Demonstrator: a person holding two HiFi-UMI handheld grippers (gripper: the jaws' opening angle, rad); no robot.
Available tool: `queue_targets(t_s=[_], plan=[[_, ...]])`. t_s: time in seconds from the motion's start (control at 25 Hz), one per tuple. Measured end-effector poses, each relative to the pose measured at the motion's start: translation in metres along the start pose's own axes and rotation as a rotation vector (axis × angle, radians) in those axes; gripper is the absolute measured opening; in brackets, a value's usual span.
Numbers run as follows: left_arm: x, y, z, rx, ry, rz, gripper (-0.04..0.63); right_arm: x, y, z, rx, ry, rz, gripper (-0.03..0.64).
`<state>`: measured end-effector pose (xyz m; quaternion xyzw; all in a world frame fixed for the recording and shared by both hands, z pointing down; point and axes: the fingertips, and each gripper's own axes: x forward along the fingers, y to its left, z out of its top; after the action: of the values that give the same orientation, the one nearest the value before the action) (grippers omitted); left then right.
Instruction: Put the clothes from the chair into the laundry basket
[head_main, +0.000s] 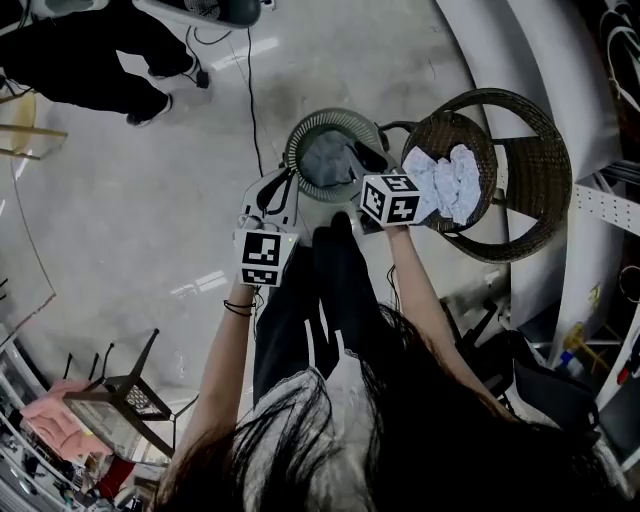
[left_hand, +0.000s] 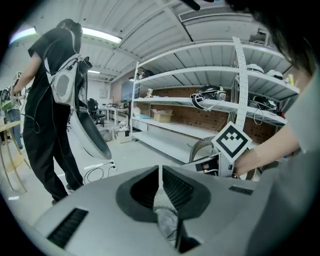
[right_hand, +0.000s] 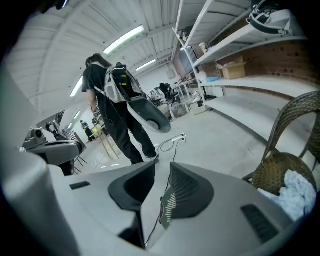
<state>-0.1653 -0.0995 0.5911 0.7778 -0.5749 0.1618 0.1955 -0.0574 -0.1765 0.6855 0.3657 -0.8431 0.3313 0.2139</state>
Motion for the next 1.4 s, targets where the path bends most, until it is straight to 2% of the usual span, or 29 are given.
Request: queue_targets(t_s=[0.2,0.44,0.76,1.0,1.24,1.4], plan=[[-0.029,-0.002,0.029,0.003,-0.034,0.000,0.020,-0.045,0.038,0.023,-0.025,-0.073,0.018,0.094],[-0.071,-0.012,0.051,0.042,-0.049,-0.025,0.020,-0.096,0.084,0.051,-0.033,-0.168,0.036,0.086],[-0.118,-0.014,0.075,0.014,-0.087,-0.036,0.020,-0.152,0.132,0.089,-0.051,-0.277,0.043,0.081],[-0.151,-0.023,0.093,0.019,-0.142,-0.048,0.020,-0.186,0.158,0.089,-0.049,-0.316,0.046,0.080],[-0.170,-0.032,0.105,-0.003,-0.170,-0.076,0.020,-0.212,0.178,0.091,-0.047,-0.349,0.049,0.078],[-0.180,-0.036,0.106,0.009,-0.174,-0.095,0.020,-0.224,0.188,0.087,-0.051,-0.361,0.044,0.078]])
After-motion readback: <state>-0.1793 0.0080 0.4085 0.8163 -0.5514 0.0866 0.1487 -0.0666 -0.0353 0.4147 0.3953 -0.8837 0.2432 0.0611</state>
